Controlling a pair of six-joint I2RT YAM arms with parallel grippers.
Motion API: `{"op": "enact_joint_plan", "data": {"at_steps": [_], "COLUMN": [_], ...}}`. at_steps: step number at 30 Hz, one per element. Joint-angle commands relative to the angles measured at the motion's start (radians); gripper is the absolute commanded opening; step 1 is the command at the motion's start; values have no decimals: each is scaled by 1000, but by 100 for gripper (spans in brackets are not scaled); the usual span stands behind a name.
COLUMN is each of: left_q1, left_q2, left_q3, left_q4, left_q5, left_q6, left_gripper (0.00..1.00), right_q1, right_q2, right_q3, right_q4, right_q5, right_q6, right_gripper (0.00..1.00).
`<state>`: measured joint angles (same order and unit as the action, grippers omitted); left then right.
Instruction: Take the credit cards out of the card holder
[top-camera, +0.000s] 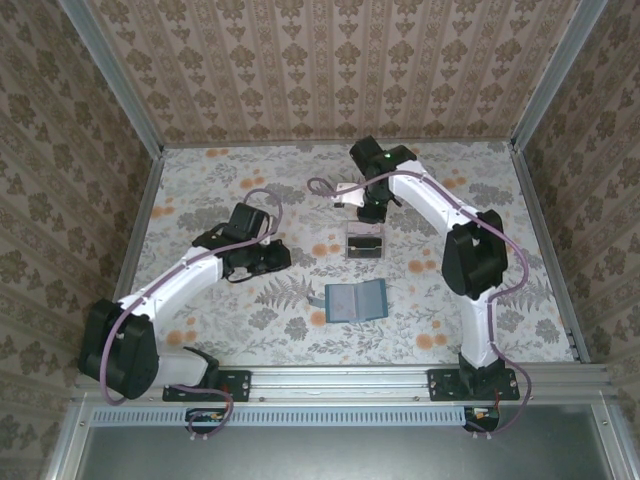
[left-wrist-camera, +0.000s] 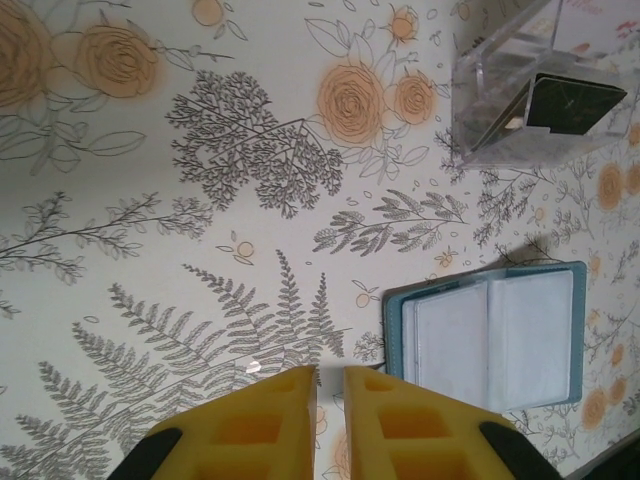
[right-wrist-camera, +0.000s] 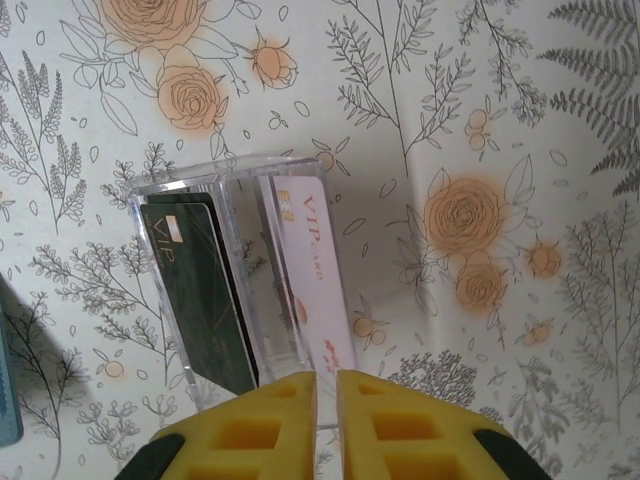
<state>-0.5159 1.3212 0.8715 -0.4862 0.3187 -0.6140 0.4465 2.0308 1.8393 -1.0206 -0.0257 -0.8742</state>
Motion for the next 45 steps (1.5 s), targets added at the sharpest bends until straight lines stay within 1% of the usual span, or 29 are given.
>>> {"op": "enact_joint_plan", "data": {"at_steps": [1,4,8,14,15,17,19,21,26,30,35,41,45], "left_q1": [-25,-49,-83,-129,-136,-151,-166,-187,-255,-308,-350,-348,-350], "left_q2": [22,35,51,68,71,78,84,91,119,153,196,232,265], "left_q3": [36,42,43,36,36,35,35,41,41,24,3,-4,-2], "left_q4": [0,9,30,52,56,61,65,64,77,97,123,111,96], "left_q5": [-4,-9,-18,-32,-35,-41,-43,-48,-55,-56,-52,-57,-47], "left_q6": [-18,-25,-38,-59,-62,-70,-75,-84,-113,-137,-162,-170,-168], "left_gripper": [15,15,16,16,15,15,15,15,15,15,13,10,8], "right_q1": [13,18,31,50,52,54,55,58,60,66,76,87,91], "right_q2": [-133,-223,-334,-492,-513,-552,-585,-619,-688,-710,-722,-691,-667], "right_q3": [-123,-236,-360,-516,-534,-565,-593,-628,-693,-752,-852,-873,-878], "right_q4": [186,287,364,458,466,465,451,440,374,361,445,429,433], "right_q5": [-2,12,15,11,10,9,-34,-51,-144,-243,-358,-366,-370], "right_q6": [150,272,426,688,740,878,973,1073,1266,1370,1458,1458,1464], "right_gripper": [13,13,12,2,0,0,0,0,0,0,2,7,9]}}
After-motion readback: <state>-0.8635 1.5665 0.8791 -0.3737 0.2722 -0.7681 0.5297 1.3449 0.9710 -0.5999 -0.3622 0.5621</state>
